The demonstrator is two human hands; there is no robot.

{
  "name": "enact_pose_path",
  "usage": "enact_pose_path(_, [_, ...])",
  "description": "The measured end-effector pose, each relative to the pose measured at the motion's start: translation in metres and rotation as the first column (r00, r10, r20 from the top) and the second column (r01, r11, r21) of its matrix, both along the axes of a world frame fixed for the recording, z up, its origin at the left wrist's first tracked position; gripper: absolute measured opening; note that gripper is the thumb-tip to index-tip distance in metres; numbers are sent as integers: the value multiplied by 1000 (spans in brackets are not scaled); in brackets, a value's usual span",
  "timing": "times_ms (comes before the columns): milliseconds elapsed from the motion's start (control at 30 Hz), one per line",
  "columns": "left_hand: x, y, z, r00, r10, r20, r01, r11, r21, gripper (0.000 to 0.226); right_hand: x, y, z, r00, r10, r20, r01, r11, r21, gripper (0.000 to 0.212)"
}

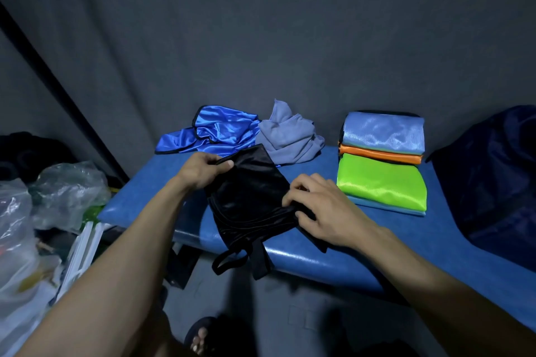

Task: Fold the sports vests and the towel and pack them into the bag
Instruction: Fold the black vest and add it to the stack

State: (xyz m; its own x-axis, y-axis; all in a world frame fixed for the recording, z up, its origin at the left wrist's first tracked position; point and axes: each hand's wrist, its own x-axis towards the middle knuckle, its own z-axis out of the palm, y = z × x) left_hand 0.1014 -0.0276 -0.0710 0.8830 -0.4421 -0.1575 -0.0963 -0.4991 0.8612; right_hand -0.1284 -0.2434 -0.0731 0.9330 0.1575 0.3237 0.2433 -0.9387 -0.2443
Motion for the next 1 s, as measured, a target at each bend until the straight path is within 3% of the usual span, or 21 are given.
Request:
enact_pose_path(133, [1,3,-6,990,124,-61,-128,990,-65,19,1,6,0,997,38,-63,-32,995,95,25])
enact_pose_path(200, [0,3,-8,984,176,-10,-176,983,-48,12,0,7,2,995,31,-90,-19,990,139,25])
enact_pose_path(267, [0,6,-2,957,140,254,-172,979,109,8,-3,7,5,994,15,-107,12,969,247,22])
enact_pose_path(333, [-6,5,9,819,-21,573,-150,957,248,17,-8,5,10,987,-60,-152,110,931,349,24])
enact_pose_path(400, [-25,-4,27,727,-80,682,-64,981,183,17,-16,3,13,936,-187,-299,295,880,373,37])
enact_pose_path(500, [-74,-28,47,742,-312,594,321,942,94,11,-26,8,11,845,-315,-432,467,828,311,45])
enact_pose_path(600, [-104,-40,40,615,-687,387,583,726,364,32,-31,17,6,834,-378,-403,507,813,287,29])
enact_pose_path(667, [-106,-43,30,570,-775,273,580,615,534,50,-35,22,0,815,-374,-443,555,725,409,19])
enact_pose_path(733, [-106,-44,24,569,-770,289,538,614,578,54,-41,26,-5,791,-302,-532,603,531,595,16])
enact_pose_path(800, [-107,-48,21,549,-766,336,504,623,597,45,-45,27,-7,775,-255,-579,630,387,673,16])
enact_pose_path(867, [-109,-50,20,541,-761,359,496,633,594,34,-47,28,-8,767,-262,-585,640,366,675,13])
enact_pose_path(1000, [-111,-49,21,539,-750,384,528,655,540,23,-48,36,-4,782,-344,-520,623,461,632,26])
